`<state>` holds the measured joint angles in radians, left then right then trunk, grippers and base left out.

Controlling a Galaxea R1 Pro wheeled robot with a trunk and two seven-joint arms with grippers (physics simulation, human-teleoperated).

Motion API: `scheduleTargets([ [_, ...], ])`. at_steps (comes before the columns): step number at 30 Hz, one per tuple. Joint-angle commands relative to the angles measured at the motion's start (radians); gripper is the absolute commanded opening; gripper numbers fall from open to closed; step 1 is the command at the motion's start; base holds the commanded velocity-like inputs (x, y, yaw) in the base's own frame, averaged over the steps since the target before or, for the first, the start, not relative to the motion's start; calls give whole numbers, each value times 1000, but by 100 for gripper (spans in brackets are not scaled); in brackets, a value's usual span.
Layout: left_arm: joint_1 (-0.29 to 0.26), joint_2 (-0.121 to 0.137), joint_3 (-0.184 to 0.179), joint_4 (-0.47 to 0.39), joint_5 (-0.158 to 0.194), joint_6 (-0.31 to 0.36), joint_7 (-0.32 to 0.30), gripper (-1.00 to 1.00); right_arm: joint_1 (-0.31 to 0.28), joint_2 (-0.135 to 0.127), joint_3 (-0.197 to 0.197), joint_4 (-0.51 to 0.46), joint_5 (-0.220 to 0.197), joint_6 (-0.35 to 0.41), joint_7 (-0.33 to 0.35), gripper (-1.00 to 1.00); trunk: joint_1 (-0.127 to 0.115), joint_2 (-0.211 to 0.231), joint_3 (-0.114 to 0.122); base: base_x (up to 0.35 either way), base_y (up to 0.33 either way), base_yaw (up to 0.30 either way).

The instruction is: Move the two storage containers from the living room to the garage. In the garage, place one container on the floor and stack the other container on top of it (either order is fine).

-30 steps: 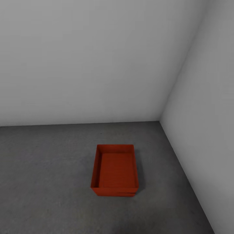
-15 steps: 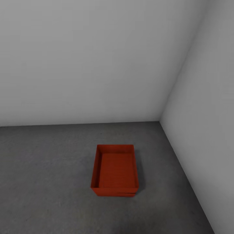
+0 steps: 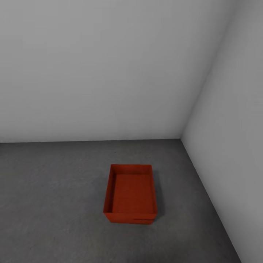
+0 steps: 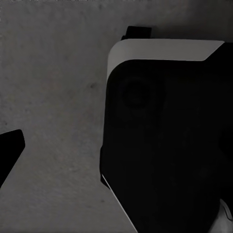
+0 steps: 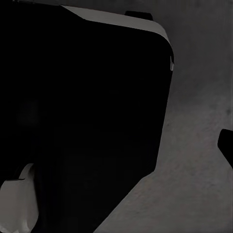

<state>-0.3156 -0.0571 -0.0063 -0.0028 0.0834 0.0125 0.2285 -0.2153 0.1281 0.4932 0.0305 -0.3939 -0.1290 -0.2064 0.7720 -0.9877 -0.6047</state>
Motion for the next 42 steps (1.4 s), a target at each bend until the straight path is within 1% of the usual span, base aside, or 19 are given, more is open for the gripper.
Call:
scheduleTargets([
  [1, 0, 0, -1, 0, 9, 1, 3, 100, -1, 1, 8, 3, -10, -6, -1, 100, 0, -1, 1, 0, 0, 66],
  [13, 0, -1, -3, 0, 8, 2, 3, 100, -1, -1, 8, 3, -11, -7, -1, 100, 0, -1, 19, 0, 0, 65],
  [16, 0, 0, -4, -2, 2, 2, 3, 100, -1, -1, 8, 3, -16, -8, -1, 100, 0, -1, 23, 0, 0, 23],
  [18, 0, 0, -6, -3, -1, 1, 3, 100, -1, -2, 8, 3, -30, -10, -1, 100, 0, -1, 26, 0, 0, 8],
  [19, 0, 1, -6, -4, -1, 1, 3, 100, -1, -2, 8, 3, -48, -14, -1, 100, 0, -1, 28, 0, 0, 4],
  [20, 0, 6, -7, -4, -4, 1, 3, 100, -1, -5, 8, 3, -84, -18, -1, 100, 0, -1, 29, 0, 0, 2],
  [21, 0, 9, -7, -4, -5, 1, 3, 100, -1, -10, 8, 3, -111, -21, -1, 100, 0, -1, 31, 0, 0, 1],
  [24, 0, 11, -9, -4, -6, 1, 3, 100, 0, -15, 8, 3, -131, -22, -1, 100, 0, -1, 36, 0, 0, 0],
  [29, 0, 11, -9, -4, -7, 1, 3, 100, 13, -16, 8, 3, -131, -27, -1, 100, 0, -1, 43, 0, 0, 0],
  [42, 0, 11, -8, -4, -7, 1, 3, 100, 14, -18, 8, 3, -131, -27, -1, 100, 0, -1, 64, 0, 0, 0],
])
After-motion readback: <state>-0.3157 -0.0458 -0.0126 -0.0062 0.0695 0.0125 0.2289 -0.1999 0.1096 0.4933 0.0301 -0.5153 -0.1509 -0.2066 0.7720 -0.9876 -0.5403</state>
